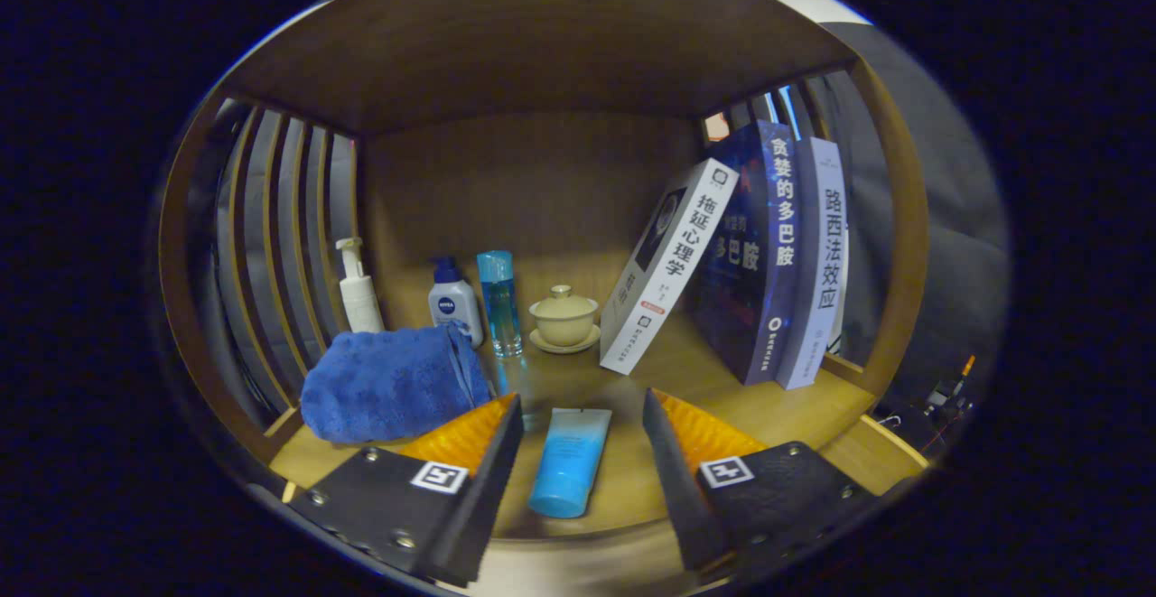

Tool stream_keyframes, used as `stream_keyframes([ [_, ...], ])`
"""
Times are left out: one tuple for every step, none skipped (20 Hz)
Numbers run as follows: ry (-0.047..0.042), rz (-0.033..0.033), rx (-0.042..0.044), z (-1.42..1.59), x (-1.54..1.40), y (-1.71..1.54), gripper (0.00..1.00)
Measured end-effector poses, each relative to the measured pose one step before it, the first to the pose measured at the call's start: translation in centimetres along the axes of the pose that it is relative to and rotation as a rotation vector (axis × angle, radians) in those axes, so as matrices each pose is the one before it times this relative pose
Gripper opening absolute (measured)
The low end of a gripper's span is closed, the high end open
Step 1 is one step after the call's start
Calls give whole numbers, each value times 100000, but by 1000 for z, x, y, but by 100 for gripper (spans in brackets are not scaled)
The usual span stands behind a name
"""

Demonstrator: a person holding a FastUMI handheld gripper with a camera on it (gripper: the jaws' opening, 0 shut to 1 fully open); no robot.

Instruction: Pull open the drawer, take out the items inside it, and place them on the countertop above the cabinet.

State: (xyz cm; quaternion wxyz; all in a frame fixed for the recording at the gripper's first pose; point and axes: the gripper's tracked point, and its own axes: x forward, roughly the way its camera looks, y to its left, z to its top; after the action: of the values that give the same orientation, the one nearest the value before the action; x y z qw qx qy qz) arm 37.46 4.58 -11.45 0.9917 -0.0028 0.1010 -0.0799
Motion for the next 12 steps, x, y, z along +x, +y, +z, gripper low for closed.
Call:
stream_keyframes([
  [397,120,1677,349,-544,-199,78],
  [-127,-650,1158,407,-739,-389,85],
  [317,-508,331,417,-616,-359,92],
  [372,296,36,303,-662,-351,99],
  [-300,442,201,489,-754,-147,99],
  [303,414,-85,274,-733,-141,99],
  [828,336,-473,235,-922,-183,99],
  [895,1044,-281,226,-921,-56,99],
  [520,1155,-245,189,-992,157,99],
  [-46,13,-312,263,-1286,-159,99],
  [-193,256,-82,332,-1184,-132,99],
  [-256,45,273,212,-1181,-141,99],
])
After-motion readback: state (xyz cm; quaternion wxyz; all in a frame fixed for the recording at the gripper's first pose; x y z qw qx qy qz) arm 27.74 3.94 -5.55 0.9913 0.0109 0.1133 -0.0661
